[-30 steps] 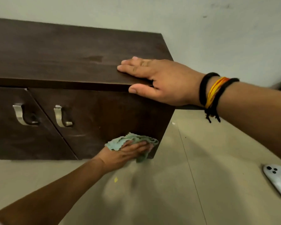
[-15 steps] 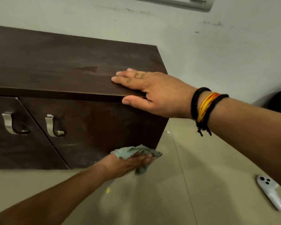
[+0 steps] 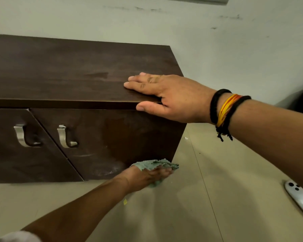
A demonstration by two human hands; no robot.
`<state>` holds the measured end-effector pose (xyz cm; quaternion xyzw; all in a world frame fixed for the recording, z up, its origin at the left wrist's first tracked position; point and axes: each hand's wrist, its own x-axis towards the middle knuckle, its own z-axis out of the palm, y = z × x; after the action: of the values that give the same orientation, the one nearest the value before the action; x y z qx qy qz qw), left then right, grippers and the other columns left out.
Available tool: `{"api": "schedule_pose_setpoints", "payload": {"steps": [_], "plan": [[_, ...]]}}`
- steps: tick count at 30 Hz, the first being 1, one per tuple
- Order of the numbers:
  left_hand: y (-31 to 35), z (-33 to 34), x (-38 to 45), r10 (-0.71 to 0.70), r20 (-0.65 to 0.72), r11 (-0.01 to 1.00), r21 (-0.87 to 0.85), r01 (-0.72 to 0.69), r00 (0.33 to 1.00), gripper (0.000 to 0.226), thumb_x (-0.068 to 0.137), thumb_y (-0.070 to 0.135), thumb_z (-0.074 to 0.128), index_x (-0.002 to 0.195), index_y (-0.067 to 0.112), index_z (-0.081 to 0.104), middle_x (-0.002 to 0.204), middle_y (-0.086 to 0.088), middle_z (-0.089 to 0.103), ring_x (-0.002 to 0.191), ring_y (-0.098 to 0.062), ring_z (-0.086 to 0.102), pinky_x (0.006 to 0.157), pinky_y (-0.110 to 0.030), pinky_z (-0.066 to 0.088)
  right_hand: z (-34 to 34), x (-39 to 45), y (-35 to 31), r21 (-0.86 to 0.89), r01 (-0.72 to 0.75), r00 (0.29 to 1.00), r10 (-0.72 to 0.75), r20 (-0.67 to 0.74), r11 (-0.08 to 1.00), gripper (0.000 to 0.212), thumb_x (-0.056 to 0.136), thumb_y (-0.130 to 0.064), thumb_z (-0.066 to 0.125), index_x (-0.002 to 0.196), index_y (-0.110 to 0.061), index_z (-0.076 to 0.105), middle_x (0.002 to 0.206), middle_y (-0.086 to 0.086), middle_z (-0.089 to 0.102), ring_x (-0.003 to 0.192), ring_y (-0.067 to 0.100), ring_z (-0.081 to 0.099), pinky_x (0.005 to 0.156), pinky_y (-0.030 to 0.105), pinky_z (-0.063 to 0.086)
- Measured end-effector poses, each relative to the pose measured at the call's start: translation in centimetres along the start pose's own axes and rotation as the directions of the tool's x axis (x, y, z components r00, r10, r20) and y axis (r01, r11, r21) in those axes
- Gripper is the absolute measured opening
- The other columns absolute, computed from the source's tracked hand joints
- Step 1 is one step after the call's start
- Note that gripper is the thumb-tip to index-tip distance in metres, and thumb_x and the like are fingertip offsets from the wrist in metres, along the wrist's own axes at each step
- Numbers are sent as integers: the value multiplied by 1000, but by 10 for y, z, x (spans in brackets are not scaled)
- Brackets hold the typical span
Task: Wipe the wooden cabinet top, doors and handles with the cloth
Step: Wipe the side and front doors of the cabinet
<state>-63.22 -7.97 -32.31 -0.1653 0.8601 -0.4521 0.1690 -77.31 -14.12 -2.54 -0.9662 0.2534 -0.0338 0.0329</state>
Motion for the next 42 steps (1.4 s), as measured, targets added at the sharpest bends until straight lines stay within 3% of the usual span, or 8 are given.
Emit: {"api": "schedule_pose_setpoints", "payload": {"steps": [7,12,16,21,25,29,34,42], "plan": [[34,20,-54,-365,32,777,-541,323,930,95,90,17,65,160,20,0,169,3,-2,151,-16,20,96,-39,55,1,0,1,-4,10,1000,-10,-3,1000,61,99,-59,35,155,-39,22,164,-15,22,152,6,13,123,38,20],[-18,-1,6,-118,-77,993,-32,116,990,70,103,39,40,159,9,13,167,-12,5,154,-30,0,122,-54,-7,1,-1,0,15,4,1000,-4,-7,1000,63,97,-58,38,155,-40,22,163,-17,22,151,3,12,124,35,19],[-25,0,-28,-368,-198,927,-153,342,908,62,104,44,37,159,19,22,166,0,18,153,-20,9,121,-38,7,1,0,0,29,9,1000,-9,-1,1000,65,95,-60,40,155,-40,23,163,-15,23,152,6,13,123,36,20],[27,27,-90,-187,10,962,-203,185,982,95,90,7,58,156,1,-9,166,-11,-14,154,-23,6,116,-36,36,-1,-2,1,23,-10,1000,10,2,1000,66,94,-62,38,155,-42,22,163,-18,22,151,4,13,124,34,18],[-1,21,-101,-194,-104,981,-20,193,975,64,104,18,29,158,4,-3,166,-15,-10,151,-32,-16,122,-48,-10,-1,-1,-2,-6,-5,1000,5,13,1000,71,89,-67,31,155,-43,21,163,-19,20,151,3,12,124,34,17],[5,24,-143,-479,-128,871,-194,452,868,58,104,27,24,160,24,9,167,4,12,154,-15,5,121,-35,1,1,0,-1,4,-6,1000,6,5,1000,73,89,-72,32,155,-43,22,163,-19,21,151,3,13,124,35,19],[12,36,-142,-258,-96,960,85,266,961,76,96,40,44,160,21,8,168,-5,0,154,-24,-4,123,-46,-9,1,-1,1,2,-8,1000,8,-4,1000,72,88,-72,29,154,-45,21,162,-22,21,150,1,13,123,36,20],[-4,-4,-99,-868,-186,491,-191,850,460,87,84,52,62,158,35,20,168,10,4,154,-13,3,119,-35,9,4,-1,3,3,10,999,-10,-30,1000,73,86,-74,30,153,-47,23,161,-23,23,149,-3,15,120,18,13]]}}
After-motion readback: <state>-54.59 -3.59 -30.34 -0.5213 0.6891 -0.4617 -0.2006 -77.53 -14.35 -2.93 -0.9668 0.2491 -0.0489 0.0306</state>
